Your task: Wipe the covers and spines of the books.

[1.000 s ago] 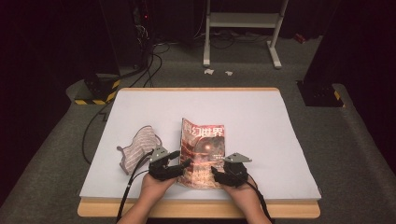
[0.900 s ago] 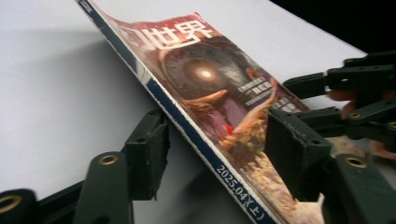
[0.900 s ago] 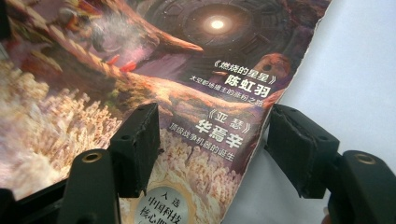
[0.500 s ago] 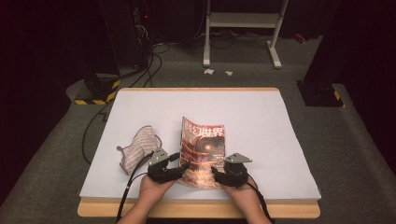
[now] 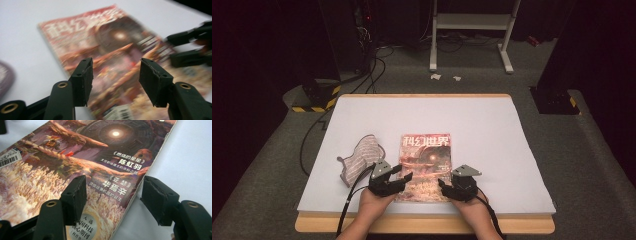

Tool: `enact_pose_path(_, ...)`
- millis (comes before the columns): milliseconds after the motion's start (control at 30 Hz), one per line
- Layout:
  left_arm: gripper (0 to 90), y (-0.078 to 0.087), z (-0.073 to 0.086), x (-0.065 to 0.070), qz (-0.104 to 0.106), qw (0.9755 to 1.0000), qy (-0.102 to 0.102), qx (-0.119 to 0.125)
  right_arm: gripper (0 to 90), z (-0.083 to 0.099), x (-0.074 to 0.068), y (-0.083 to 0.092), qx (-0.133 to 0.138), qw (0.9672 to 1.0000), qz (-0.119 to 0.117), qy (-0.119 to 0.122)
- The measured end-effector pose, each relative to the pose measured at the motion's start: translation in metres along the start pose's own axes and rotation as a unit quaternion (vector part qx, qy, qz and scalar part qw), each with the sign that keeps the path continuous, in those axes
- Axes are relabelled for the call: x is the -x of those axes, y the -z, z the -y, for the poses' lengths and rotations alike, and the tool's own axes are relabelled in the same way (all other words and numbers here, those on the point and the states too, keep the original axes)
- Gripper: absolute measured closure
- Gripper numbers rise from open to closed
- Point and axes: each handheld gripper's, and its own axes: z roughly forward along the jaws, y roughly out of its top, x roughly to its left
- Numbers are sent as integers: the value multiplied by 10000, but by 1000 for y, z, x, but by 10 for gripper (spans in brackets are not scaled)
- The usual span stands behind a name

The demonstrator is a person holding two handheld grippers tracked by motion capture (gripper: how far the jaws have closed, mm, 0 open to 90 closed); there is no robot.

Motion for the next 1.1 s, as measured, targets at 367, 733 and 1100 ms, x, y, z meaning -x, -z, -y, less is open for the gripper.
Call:
enact_pose_path(367,342,-19,5,-10,-249,9967,152,-757,369,0,0,0,-8,10000,-8,-1)
enact_pose_path(733,323,-22,4,-8,-189,9965,182,-787,380,0,0,-1,-4,10000,-26,-10)
enact_pose_path(1100,329,-20,4,-14,100,9961,543,-685,367,0,0,-1,-31,10000,-24,-65)
